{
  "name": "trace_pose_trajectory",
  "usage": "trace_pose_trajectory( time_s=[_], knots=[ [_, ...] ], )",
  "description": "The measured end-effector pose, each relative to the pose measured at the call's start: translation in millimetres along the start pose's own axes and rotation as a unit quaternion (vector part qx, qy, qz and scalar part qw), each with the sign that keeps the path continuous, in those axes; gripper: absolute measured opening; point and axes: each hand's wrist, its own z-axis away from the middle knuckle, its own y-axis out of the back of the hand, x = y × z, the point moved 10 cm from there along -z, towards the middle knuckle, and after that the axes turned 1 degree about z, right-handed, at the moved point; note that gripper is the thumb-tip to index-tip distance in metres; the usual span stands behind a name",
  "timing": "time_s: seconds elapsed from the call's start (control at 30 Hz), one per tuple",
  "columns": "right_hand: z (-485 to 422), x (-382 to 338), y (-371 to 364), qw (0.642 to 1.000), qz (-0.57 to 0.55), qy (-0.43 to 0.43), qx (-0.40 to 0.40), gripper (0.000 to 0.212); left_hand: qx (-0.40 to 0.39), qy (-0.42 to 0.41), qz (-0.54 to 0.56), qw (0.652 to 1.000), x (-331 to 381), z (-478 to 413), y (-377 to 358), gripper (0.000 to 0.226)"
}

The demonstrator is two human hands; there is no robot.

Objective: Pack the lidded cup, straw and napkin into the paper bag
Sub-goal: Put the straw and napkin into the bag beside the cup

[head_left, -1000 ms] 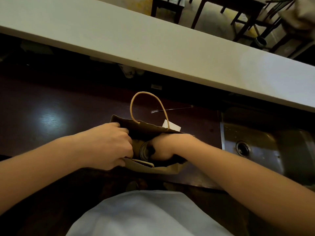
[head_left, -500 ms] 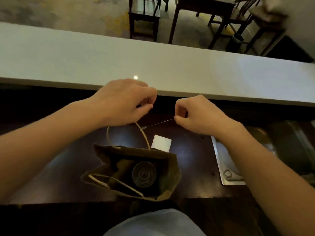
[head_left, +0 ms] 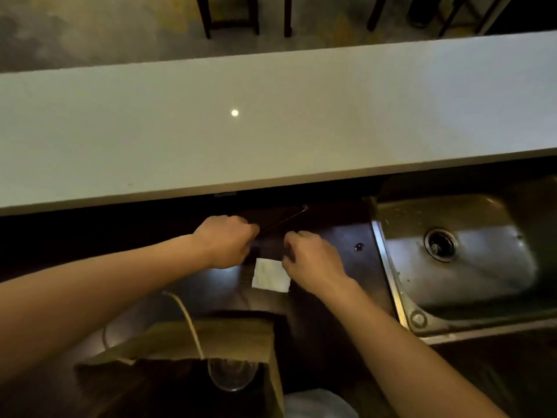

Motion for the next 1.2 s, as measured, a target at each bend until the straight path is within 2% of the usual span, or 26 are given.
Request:
trace_pose_trajectory(
  time_s=[0.17, 0.4, 0.63, 0.8, 0.9, 1.03, 1.1, 1.2],
  knots=[
    [-16, 19, -53, 0.998, -0.035, -0.027, -0.046, 0.039, -0.054, 0.063, 0.061, 0.995, -15, -41, -45, 0.017],
    [-28, 17, -103, 0.998, -0.009, -0.004, -0.065, 0.048, -0.041, 0.131, 0.083, 0.987, -34, -67, -76, 0.041],
    [-30, 21, -114, 0.998, -0.012, -0.035, -0.042, 0.035, -0.072, 0.115, 0.072, 0.988, -28, -67, -93, 0.031],
    [-13, 34, -121, 0.987, -0.077, -0.111, -0.089, 0.026, -0.118, 0.076, 0.045, 0.989, -25, -44, -86, 0.036],
    [3, 40, -109, 0.956, -0.215, -0.188, -0.066, 0.005, -0.109, 0.045, 0.056, 0.991, -24, -20, -66, 0.031],
    [31, 27, -75, 0.868, -0.417, -0.269, -0.017, 0.019, -0.054, -0.001, 0.098, 0.994, -19, 18, -25, 0.011],
    [44, 11, -46, 0.842, -0.479, -0.247, 0.003, 0.026, -0.005, -0.026, 0.139, 0.990, -16, 40, 5, 0.007],
    [68, -15, 4, 0.849, -0.492, -0.191, 0.033, 0.024, 0.062, -0.073, 0.205, 0.974, -13, 79, 50, 0.005]
  ],
)
